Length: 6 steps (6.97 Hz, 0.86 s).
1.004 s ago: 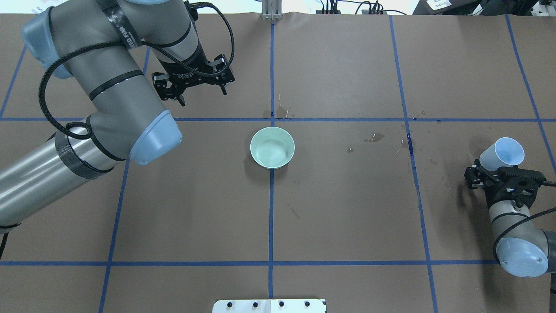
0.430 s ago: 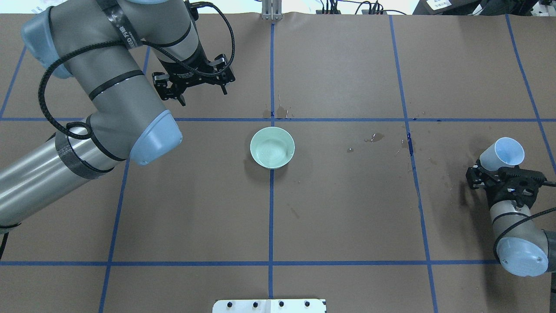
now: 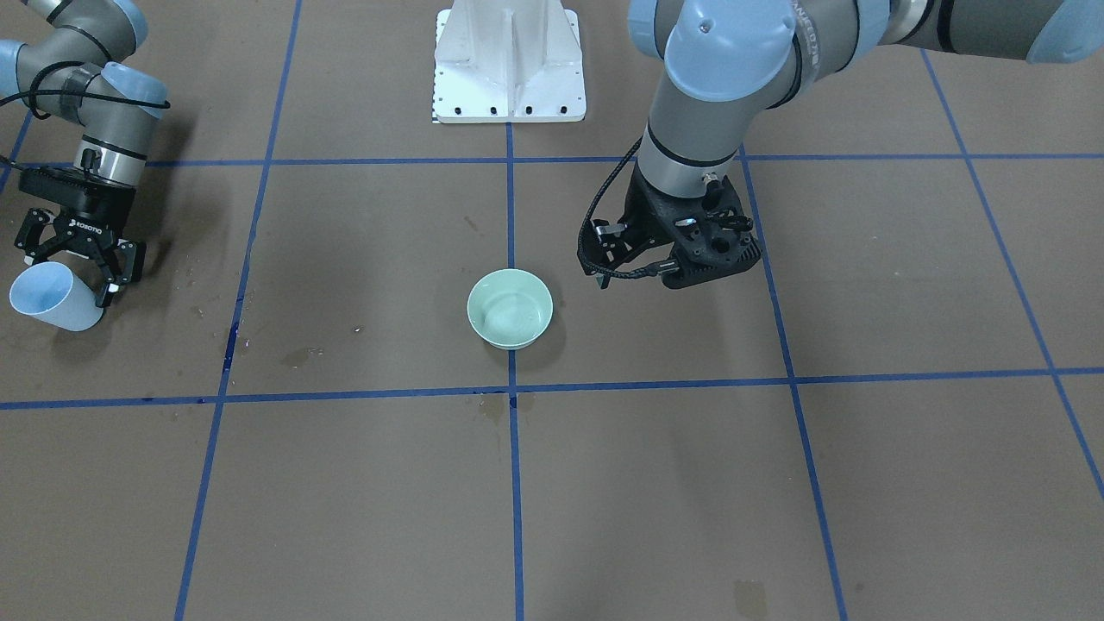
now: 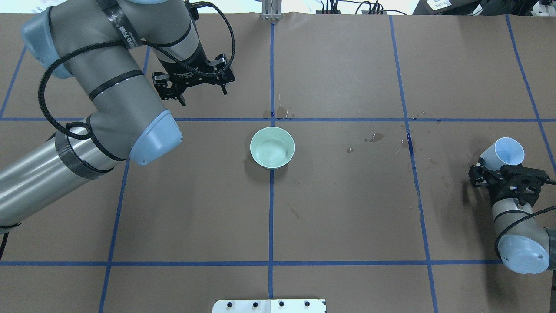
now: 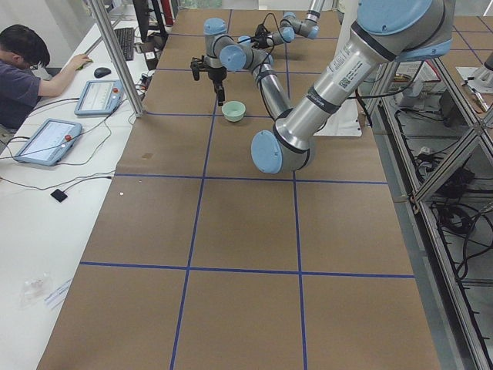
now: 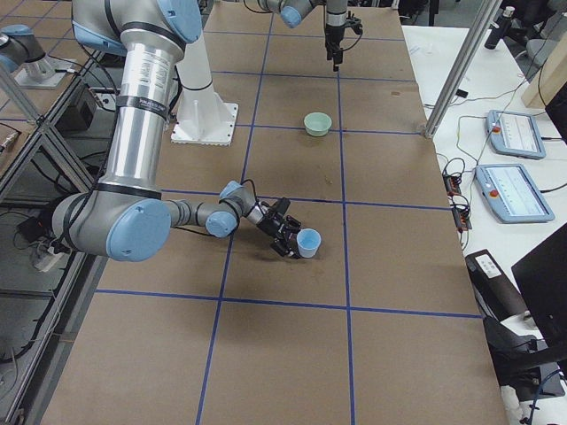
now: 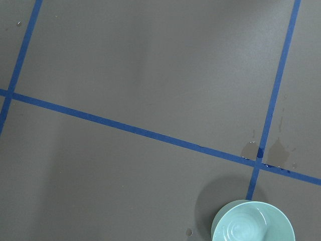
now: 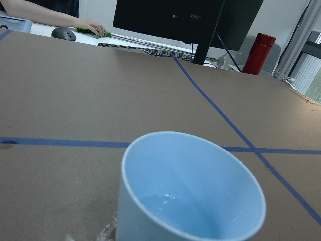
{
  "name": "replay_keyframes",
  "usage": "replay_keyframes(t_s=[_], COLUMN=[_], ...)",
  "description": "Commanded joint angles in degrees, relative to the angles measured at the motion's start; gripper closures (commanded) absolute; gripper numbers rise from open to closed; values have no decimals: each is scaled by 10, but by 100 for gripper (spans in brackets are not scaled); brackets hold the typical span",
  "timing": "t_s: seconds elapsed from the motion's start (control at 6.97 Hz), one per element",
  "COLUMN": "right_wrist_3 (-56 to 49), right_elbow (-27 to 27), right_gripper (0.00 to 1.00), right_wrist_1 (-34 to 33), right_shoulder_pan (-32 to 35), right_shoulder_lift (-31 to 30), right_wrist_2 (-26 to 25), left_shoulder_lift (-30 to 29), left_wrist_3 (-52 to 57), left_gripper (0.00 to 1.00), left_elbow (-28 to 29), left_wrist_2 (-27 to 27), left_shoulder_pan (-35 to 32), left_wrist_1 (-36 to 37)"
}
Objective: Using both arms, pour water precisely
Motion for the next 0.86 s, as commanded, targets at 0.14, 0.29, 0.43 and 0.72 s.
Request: replay_keyframes(t_s=[0.14,0.29,0.43,0.72], right_wrist_3=[-5,-3,-3,-2], right_elbow=[-1,-2,-2,-2], right_gripper=[11,24,66,97], right_wrist_1=[0,0,0,1], right_shoulder_pan=[9,10,14,19], right_shoulder_lift=[0,1,14,15], right_wrist_2=[3,3,3,3], left_shoulder_lift=[0,1,1,1], left_wrist_3=[0,0,0,0], left_gripper=[0,0,0,0], left_elbow=[-1,0,0,0], left_wrist_2=[0,0,0,0], left_shoulder_pan=[0,0,1,1], left_wrist_1=[0,0,0,0])
